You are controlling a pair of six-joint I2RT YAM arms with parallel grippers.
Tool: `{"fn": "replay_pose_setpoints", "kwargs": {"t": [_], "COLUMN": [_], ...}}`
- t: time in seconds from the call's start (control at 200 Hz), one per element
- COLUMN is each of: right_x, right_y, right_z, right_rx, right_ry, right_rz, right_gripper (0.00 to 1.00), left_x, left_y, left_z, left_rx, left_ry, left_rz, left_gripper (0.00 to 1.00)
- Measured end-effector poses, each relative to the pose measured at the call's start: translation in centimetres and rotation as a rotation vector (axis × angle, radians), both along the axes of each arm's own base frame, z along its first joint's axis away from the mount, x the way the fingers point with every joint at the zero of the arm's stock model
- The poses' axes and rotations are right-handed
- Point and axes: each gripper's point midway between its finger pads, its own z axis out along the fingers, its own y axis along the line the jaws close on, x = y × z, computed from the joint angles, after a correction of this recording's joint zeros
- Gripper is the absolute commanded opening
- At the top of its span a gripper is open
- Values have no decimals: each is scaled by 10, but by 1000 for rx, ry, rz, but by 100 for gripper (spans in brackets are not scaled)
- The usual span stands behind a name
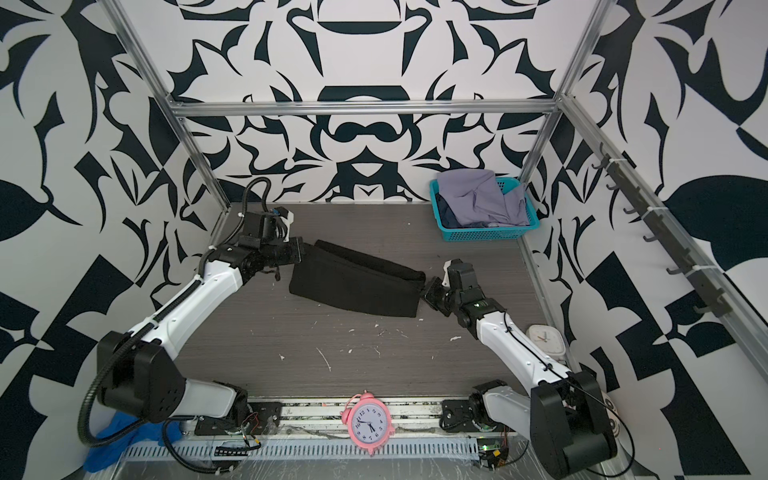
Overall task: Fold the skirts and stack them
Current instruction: 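Fold the skirt's near edge over toward the basket with both grippers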
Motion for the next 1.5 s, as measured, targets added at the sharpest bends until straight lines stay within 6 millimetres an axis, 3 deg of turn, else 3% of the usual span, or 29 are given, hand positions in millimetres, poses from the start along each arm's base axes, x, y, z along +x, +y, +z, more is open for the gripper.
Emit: {"fn": "replay_pose_setpoints", "kwargs": {"t": [0.14, 0.22, 0.46, 0.565, 0.66, 1.015, 1.315, 1.5], "right_x": [19, 26, 45, 53, 60, 78, 93, 95], "right_y": [-1, -2, 0, 3, 5, 7, 7, 7], "right_z": [9, 7, -24, -30, -28, -2, -20, -14], "right_rx": [3, 0, -13, -10, -3, 7, 7, 18], "right_ry": [-29, -29, 25, 38, 32, -35, -5, -17], "right_rz": [-16, -25, -33, -28, -27, -38, -57, -63], "right_gripper": [0, 0, 0, 0, 0, 0, 0, 0], "left_x": [30, 39, 59, 66, 69, 100, 132, 132], "left_y": [-6, -7, 0, 4, 7, 2, -2, 0], "left_z": [11, 6, -50, -64, -61, -21, -58, -57], "left_rx": [23, 41, 95, 107, 112, 110, 138, 133], "left_ry": [-41, -41, 61, 87, 78, -38, 10, 13], "left_rz": [-34, -47, -53, -45, -39, -44, -57, -51], "left_gripper": [0, 0, 0, 0, 0, 0, 0, 0]}}
